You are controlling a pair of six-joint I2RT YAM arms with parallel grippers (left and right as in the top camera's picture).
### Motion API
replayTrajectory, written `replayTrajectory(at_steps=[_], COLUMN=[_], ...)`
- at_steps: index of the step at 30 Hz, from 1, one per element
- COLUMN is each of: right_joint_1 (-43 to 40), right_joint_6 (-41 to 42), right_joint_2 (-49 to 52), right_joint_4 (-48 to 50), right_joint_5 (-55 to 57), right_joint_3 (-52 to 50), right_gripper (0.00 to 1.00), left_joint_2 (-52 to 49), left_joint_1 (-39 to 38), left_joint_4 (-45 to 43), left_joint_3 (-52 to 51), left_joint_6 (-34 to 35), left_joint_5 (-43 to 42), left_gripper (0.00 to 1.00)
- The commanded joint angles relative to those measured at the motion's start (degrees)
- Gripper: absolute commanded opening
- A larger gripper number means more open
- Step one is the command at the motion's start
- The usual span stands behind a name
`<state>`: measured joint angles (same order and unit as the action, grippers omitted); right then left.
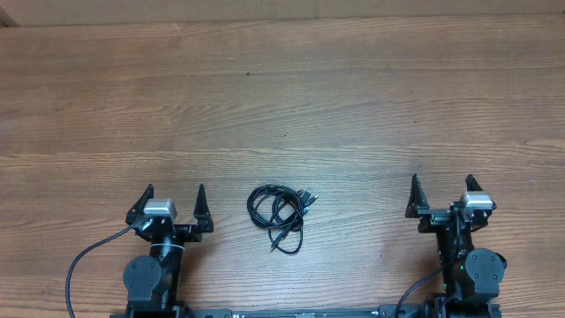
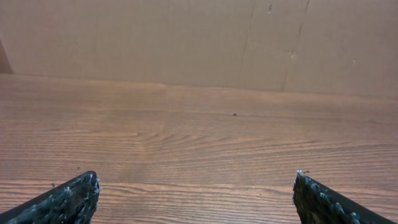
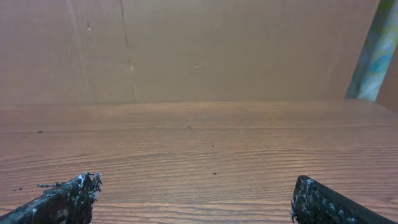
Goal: Untangle cables
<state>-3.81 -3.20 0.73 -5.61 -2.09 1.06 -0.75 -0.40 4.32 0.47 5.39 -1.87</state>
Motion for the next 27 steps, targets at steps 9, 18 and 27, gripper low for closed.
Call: replayTrajectory(at_steps=[9,18,27], right_joint_1=[-0.42,-0.42,-0.42], right_joint_6=[0.24,0.24,0.24], right_joint_2=[-0.24,-0.24,-0.24], right_joint_4=[0.33,0.33,0.33], right_joint_5=[0.55,0.55,0.55], right_joint_3=[-0.31,-0.31,-0.31], right_gripper=[1.00,1.00,1.00], left_joint_2=[0.50,0.50,0.50], left_joint_1=[-0.37,-0.37,-0.37], left_joint_4=[-0.04,0.90,6.51], left_joint_3=[0.13,1.22,5.03], left_joint_6=[-1.55,-1.57,-1.57], left_joint_5=[-0.72,-0.72,-0.74], left_gripper=[1.00,1.00,1.00])
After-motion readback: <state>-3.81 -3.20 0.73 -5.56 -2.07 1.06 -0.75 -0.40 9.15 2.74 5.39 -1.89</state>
